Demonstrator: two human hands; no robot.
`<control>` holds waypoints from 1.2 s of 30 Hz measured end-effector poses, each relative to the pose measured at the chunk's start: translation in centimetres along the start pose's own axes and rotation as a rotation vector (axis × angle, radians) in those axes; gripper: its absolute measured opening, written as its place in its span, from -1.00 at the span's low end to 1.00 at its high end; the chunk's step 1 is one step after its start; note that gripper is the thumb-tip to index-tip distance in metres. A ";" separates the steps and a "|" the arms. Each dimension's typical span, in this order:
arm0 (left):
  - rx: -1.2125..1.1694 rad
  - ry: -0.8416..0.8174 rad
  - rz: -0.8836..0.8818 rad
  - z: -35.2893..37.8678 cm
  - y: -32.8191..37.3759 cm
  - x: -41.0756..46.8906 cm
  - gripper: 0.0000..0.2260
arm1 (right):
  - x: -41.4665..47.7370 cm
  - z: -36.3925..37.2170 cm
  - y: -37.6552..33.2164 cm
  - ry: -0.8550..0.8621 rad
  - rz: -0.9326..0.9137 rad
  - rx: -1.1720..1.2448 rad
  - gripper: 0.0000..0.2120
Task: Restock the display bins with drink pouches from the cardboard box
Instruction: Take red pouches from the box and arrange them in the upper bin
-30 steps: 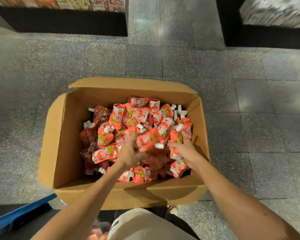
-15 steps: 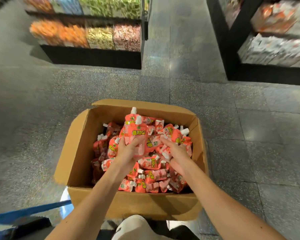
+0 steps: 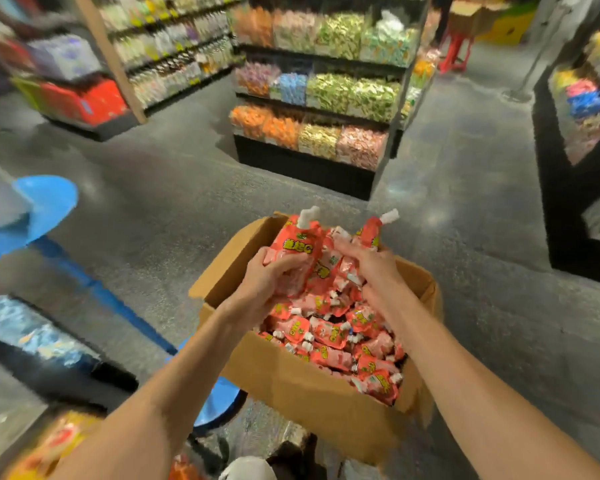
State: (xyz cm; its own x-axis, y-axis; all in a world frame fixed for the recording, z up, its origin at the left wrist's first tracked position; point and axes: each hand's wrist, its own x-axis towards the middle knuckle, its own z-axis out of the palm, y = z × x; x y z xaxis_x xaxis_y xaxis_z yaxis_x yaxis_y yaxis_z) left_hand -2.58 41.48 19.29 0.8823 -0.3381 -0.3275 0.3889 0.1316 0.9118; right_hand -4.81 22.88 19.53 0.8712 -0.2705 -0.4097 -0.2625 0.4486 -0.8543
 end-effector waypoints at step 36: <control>-0.093 1.292 0.566 -26.3 1.2 -81.9 -0.85 | -61.8 37.2 24.0 -1.704 0.412 -0.474 -0.65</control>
State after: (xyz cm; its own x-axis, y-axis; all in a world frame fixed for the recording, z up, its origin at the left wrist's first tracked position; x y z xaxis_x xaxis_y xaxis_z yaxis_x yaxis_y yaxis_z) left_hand -67.38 93.77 40.68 0.5208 0.8530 0.0332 -0.1236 0.0368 0.9916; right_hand -49.56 82.02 36.28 0.0717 0.9907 -0.1155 -0.3648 -0.0818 -0.9275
